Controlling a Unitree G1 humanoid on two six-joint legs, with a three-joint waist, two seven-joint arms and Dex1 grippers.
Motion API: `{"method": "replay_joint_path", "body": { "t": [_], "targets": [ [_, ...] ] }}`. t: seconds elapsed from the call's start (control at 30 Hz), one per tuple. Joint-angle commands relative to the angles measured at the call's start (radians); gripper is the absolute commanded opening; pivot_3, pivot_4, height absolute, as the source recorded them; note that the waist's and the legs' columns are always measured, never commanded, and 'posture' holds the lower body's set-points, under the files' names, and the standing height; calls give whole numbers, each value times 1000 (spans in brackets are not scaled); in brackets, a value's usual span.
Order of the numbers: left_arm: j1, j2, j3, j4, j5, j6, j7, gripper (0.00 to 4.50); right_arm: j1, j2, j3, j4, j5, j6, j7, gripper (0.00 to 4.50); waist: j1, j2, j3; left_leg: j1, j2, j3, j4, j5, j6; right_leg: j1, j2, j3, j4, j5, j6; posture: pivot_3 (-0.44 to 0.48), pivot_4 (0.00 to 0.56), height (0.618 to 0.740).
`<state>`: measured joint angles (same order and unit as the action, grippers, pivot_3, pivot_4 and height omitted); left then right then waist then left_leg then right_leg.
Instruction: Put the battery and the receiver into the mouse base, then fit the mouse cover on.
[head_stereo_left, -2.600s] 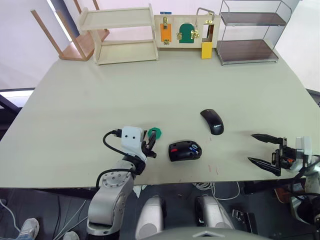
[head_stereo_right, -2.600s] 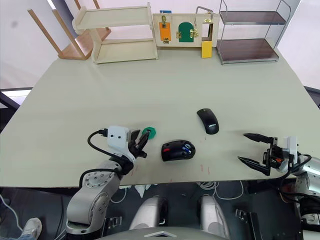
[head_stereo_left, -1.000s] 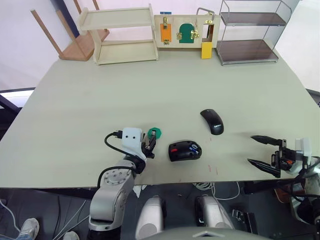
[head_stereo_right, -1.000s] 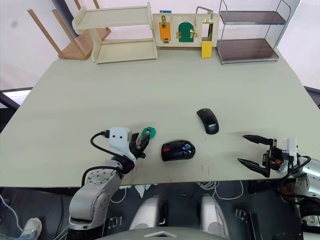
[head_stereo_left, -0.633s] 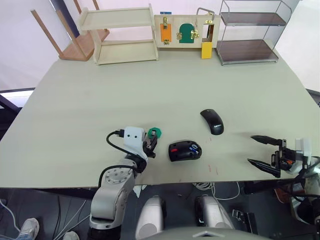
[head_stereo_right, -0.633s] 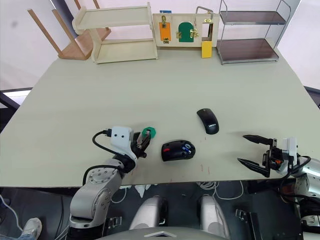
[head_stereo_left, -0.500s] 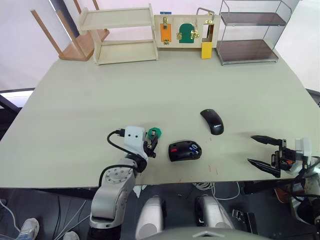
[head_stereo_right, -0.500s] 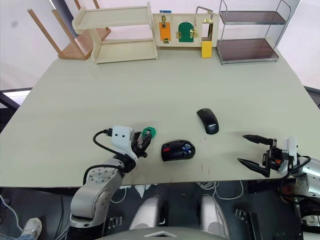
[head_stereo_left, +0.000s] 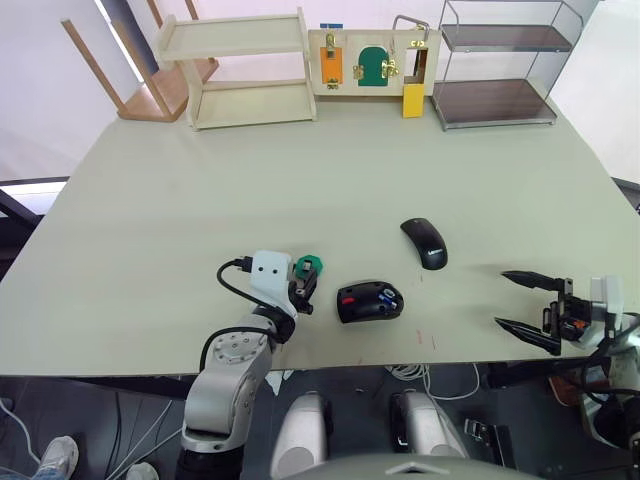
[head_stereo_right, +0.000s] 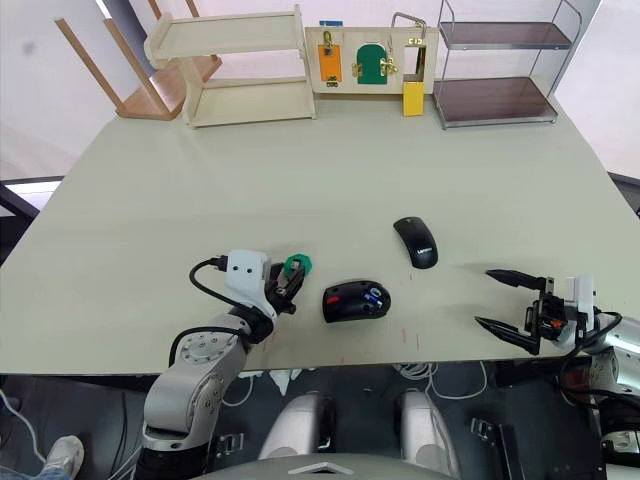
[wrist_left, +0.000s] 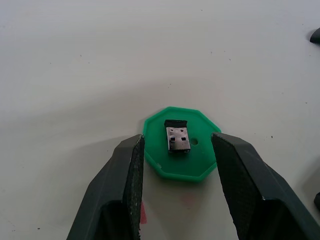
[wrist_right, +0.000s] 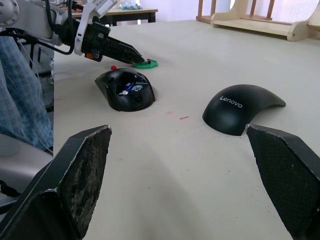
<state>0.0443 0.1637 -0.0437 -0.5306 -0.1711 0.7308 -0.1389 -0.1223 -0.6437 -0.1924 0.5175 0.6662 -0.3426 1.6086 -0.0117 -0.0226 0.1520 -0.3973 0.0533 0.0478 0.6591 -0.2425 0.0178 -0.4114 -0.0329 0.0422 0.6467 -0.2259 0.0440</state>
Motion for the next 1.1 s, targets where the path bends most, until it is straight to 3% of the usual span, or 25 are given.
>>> {"method": "replay_joint_path", "body": {
  "t": [0.03,1.1],
  "targets": [
    [-3,-4,-1,-25,-5,-13,-2,2243,6,-1,-18,-30,4,-14,6,4500,0,0,0,0,0,0,0,0,0,0,0,0,0,0,0,0,150,740],
    [4,-15,4,-26,1,-39,10,2243,9,2,-19,-28,-3,-17,6,4500,0,0,0,0,0,0,0,0,0,0,0,0,0,0,0,0,150,740]
  ]
}}
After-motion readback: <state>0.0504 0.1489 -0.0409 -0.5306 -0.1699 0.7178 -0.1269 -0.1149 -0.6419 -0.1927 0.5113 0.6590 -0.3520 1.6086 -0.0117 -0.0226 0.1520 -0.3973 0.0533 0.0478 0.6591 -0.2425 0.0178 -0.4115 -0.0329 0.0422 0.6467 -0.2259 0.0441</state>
